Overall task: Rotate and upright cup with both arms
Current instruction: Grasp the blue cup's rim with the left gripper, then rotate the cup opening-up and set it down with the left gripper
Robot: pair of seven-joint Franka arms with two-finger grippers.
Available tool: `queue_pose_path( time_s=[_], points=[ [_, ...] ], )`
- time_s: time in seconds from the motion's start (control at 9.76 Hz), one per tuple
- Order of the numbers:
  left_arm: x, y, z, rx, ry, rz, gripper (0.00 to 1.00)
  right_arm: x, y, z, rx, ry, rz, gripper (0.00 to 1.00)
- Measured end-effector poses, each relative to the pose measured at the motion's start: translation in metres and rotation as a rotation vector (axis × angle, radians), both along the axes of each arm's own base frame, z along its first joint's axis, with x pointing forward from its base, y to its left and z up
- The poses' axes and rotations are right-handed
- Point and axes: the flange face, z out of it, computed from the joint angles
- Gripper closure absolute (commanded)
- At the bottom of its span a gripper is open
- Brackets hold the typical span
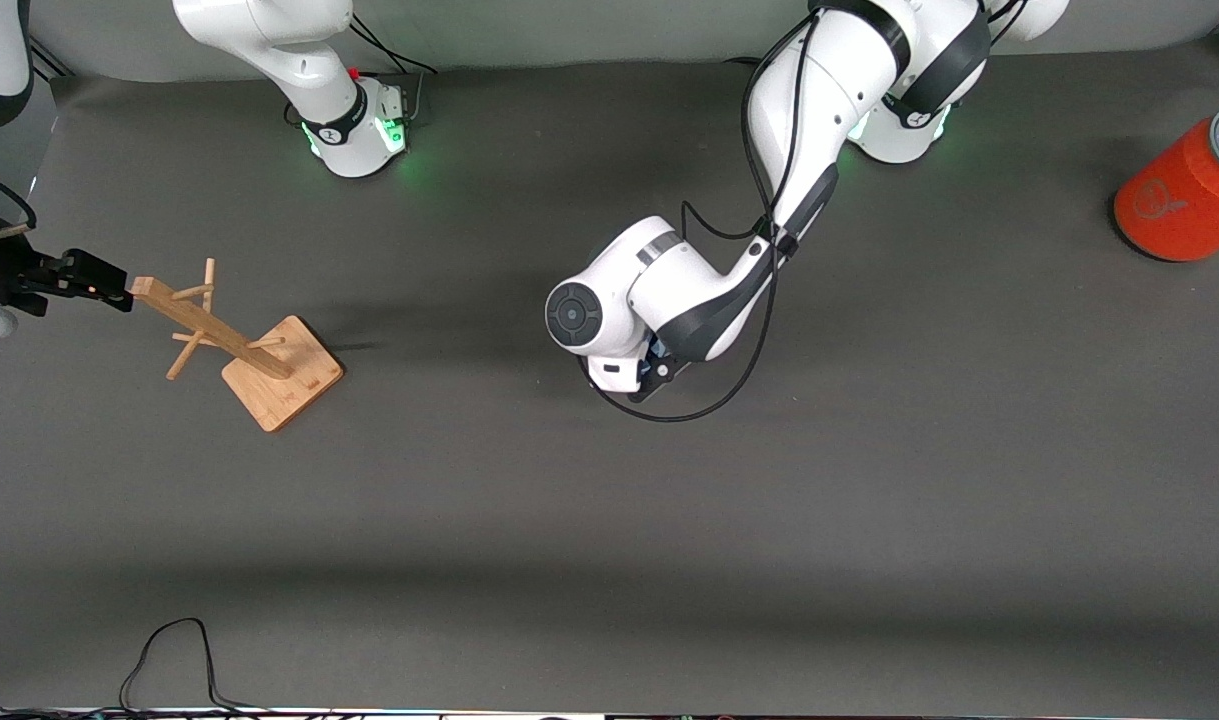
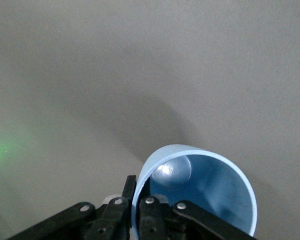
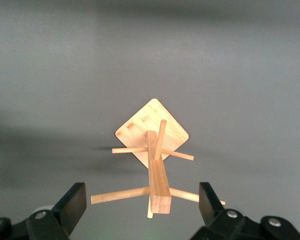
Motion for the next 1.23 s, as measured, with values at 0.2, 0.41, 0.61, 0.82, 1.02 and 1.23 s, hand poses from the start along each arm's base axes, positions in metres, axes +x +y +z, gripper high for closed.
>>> queue_pose_path(
  time_s=[0.2,0.41,0.61,0.82,1.02,1.23],
  points=[
    [0.013,0.007,0.014,-0.008,-0.029,0.048,1.0,0.002,0.004,0.003,-0.003,-0.022,0.009,0.0],
    [0.032,0.011,0.029,-0.053,-0.118,0.16,1.0,0.003,0.007,0.005,-0.003,-0.036,0.014,0.0],
    [0.044,0.013,0.034,-0.097,-0.208,0.29,1.0,0.004,0.009,0.005,-0.004,-0.039,0.006,0.0],
    [0.03,0.014,0.022,-0.104,-0.249,0.375,0.99,0.005,0.015,0.004,-0.003,-0.04,-0.031,0.0],
    [0.01,0.014,-0.004,-0.092,-0.256,0.424,0.01,0.007,0.012,0.001,0.001,-0.038,-0.045,0.0],
    [-0.001,0.013,-0.009,-0.076,-0.26,0.421,0.0,0.008,0.011,0.0,0.009,-0.043,-0.051,0.0]
  ],
)
